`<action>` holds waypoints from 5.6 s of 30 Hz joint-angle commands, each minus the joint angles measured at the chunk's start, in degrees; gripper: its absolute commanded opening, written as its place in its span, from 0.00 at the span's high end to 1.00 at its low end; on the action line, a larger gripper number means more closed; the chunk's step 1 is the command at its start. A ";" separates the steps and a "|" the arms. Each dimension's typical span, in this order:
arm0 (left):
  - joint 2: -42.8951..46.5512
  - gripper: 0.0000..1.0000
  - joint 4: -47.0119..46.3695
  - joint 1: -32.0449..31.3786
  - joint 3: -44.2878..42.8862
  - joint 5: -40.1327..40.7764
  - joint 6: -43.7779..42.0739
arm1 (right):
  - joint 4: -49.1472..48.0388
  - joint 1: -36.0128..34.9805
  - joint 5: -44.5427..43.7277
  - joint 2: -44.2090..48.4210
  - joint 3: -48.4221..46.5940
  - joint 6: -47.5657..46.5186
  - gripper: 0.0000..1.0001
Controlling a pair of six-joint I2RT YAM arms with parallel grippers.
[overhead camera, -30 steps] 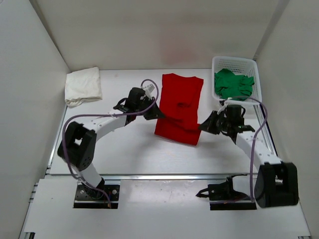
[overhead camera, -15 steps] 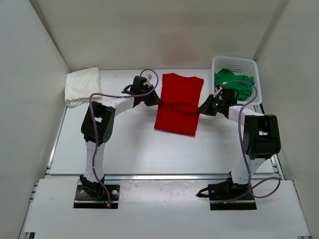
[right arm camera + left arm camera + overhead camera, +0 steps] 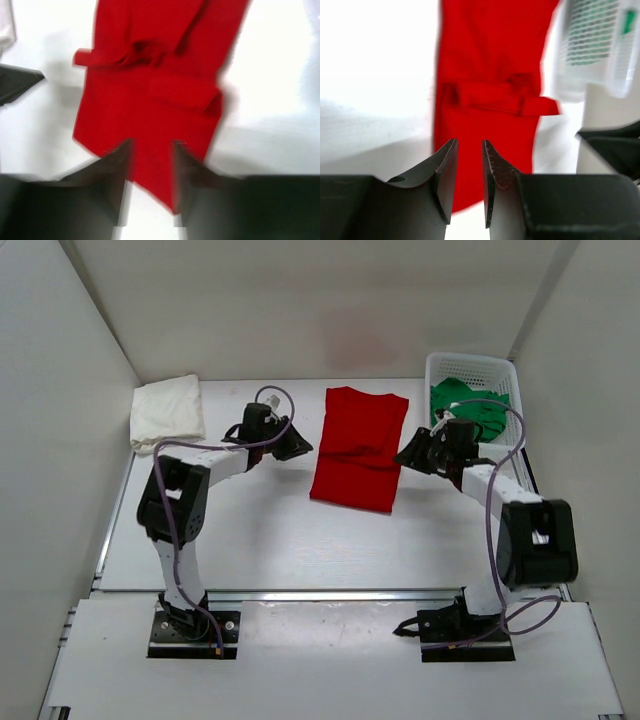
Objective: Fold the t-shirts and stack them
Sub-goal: Fold the folded rectangular tshirt in 1/3 of the way, then grab one side of the 2/3 rectangular tshirt with both arms, then fold the long partially folded tshirt into a neat square
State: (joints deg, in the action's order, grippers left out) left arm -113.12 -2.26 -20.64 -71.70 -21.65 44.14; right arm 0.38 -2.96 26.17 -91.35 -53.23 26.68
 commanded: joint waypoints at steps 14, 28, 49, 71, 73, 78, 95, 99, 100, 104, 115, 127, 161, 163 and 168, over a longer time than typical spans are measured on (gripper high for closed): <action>4.30 0.75 -11.00 -7.48 23.86 1.17 0.68 | -9.16 -13.73 -6.57 1.79 19.64 1.36 1.00; 31.45 0.72 -9.36 -10.64 43.32 1.33 -1.33 | 0.77 -21.56 -8.60 20.07 20.82 0.75 1.00; 24.97 0.71 -15.14 -12.49 46.83 0.73 -1.34 | -3.20 -24.20 -14.82 -14.63 -5.63 -4.43 1.00; 32.97 0.57 -8.63 -5.55 46.92 2.93 -4.32 | -10.13 -17.70 -7.90 11.87 17.95 0.65 0.86; 31.92 0.55 -8.99 -5.98 46.39 3.54 -3.80 | -11.19 -16.73 -7.90 16.61 23.33 2.24 0.72; 29.81 0.49 -9.16 -7.66 44.98 7.06 -3.80 | -11.89 -15.23 -8.25 24.73 33.71 5.22 0.54; 24.26 0.98 -12.07 -9.59 42.53 9.60 -2.04 | -18.05 -14.70 -1.38 13.92 32.75 7.60 0.95; 28.98 1.00 -7.33 -10.65 42.78 11.10 -3.18 | -17.44 -18.38 -4.37 18.03 34.24 8.13 1.00; 29.79 1.00 -7.40 -10.56 43.92 10.41 -3.44 | -17.17 -19.53 -4.90 19.18 34.86 8.65 1.00; 41.19 1.00 2.17 -10.47 48.04 9.78 -6.42 | -9.55 -25.86 -10.42 29.88 38.46 11.72 1.00; 69.10 1.00 23.90 -11.99 42.03 8.92 -4.32 | 11.47 -39.25 -19.51 50.50 29.52 17.90 1.00; 30.70 1.00 8.15 0.52 9.31 4.41 -3.10 | 3.48 -9.26 1.33 12.62 -2.27 0.76 1.00; 7.03 0.71 -15.90 -1.07 26.13 2.93 6.65 | -10.30 -12.94 1.25 -14.04 3.02 3.55 1.00; 8.44 0.72 -17.16 -0.98 30.12 2.32 6.66 | -12.50 -13.21 0.64 -12.01 7.33 4.35 1.00; 16.51 0.71 -21.28 -1.24 38.47 -0.23 7.97 | -13.83 -14.44 0.98 -5.26 12.89 4.26 1.00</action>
State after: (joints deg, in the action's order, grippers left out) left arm -100.84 -23.66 -21.87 -37.39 -21.17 51.88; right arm -12.91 -16.56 29.23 -100.31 -42.94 31.75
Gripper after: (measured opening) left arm 0.289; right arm 0.006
